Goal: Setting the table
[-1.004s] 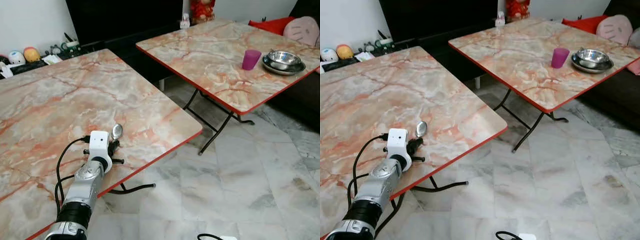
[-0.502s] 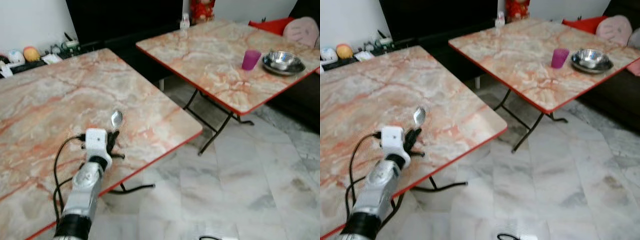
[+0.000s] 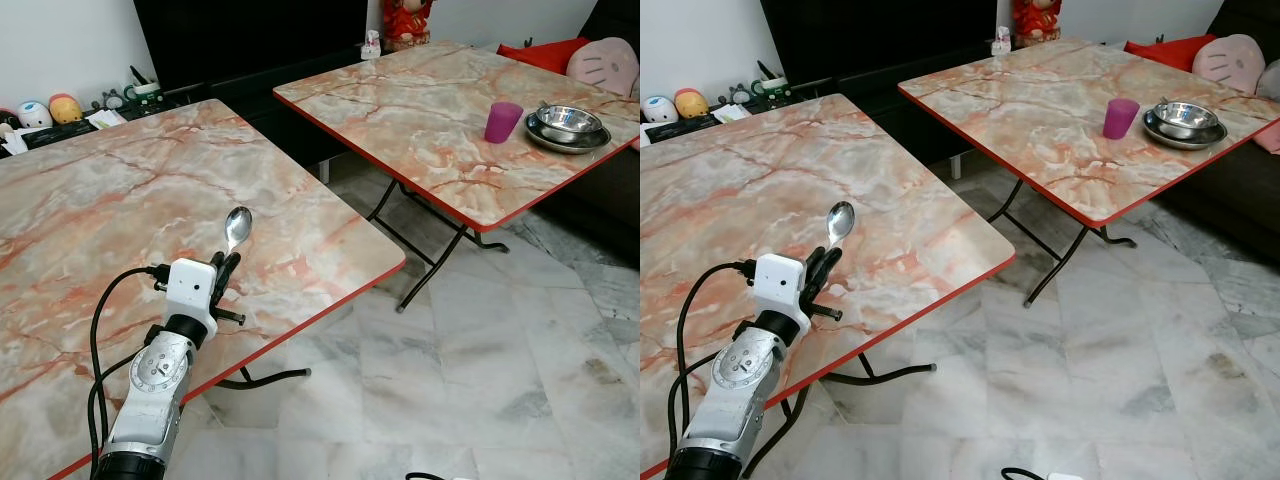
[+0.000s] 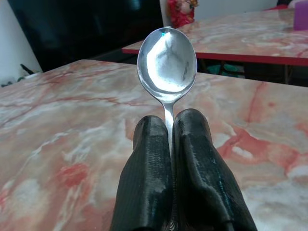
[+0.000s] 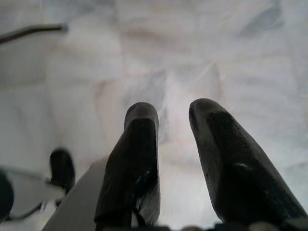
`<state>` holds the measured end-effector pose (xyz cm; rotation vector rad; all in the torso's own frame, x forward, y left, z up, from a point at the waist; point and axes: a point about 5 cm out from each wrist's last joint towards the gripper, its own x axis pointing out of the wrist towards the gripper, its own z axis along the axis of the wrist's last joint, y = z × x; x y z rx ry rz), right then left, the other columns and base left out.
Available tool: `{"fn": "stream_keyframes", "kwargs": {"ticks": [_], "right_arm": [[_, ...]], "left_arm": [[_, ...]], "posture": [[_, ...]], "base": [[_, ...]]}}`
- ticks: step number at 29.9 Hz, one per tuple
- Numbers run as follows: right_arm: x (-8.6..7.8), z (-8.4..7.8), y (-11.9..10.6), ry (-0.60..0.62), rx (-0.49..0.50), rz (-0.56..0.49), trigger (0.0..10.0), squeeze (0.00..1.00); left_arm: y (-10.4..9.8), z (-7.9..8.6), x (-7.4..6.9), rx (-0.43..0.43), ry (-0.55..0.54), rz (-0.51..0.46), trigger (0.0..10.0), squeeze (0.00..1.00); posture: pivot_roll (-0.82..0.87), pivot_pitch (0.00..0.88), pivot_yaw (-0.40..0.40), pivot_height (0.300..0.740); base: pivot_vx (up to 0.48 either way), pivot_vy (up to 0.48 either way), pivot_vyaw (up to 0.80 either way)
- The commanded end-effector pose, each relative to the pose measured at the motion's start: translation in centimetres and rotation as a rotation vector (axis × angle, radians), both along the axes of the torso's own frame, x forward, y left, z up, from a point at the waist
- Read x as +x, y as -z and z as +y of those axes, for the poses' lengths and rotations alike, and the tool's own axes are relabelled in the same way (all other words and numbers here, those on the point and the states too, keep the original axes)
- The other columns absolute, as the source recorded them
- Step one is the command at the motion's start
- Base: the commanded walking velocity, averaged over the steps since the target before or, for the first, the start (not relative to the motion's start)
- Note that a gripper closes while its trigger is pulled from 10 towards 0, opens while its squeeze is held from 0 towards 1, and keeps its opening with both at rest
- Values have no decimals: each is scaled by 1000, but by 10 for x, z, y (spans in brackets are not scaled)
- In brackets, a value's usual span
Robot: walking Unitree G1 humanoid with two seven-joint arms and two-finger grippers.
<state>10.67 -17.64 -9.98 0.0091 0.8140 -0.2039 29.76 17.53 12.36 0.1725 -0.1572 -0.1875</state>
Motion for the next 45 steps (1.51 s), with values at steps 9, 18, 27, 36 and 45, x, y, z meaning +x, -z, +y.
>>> {"fn": "stream_keyframes", "kwargs": {"ticks": [9, 18, 27, 36, 45], "right_arm": [[110, -46, -53, 129, -81, -270, 10000, 0], [122, -45, -57, 113, -34, -261, 10000, 0], [99, -39, -39, 116, -15, -138, 10000, 0], [80, -25, -25, 77, 16, -64, 10000, 0], [81, -22, -25, 47, 11, -58, 10000, 0]], "left_arm": [[-5, -1, 5, -24, -32, -15, 10000, 0], [-4, -3, 6, -28, -31, -3, 10000, 0], [-2, -6, 6, -47, -25, -3, 10000, 0], [3, -1, 5, -34, -42, 10, 10000, 0], [2, -4, 7, -40, -41, 3, 10000, 0]], "posture": [[103, 7, 3, 740], [106, 6, 7, 740], [108, 0, 8, 740], [105, 0, 8, 740], [101, 0, 7, 740]], "base": [[0, 0, 0], [0, 0, 0], [0, 0, 0], [0, -173, 0], [0, -397, 356]]}}
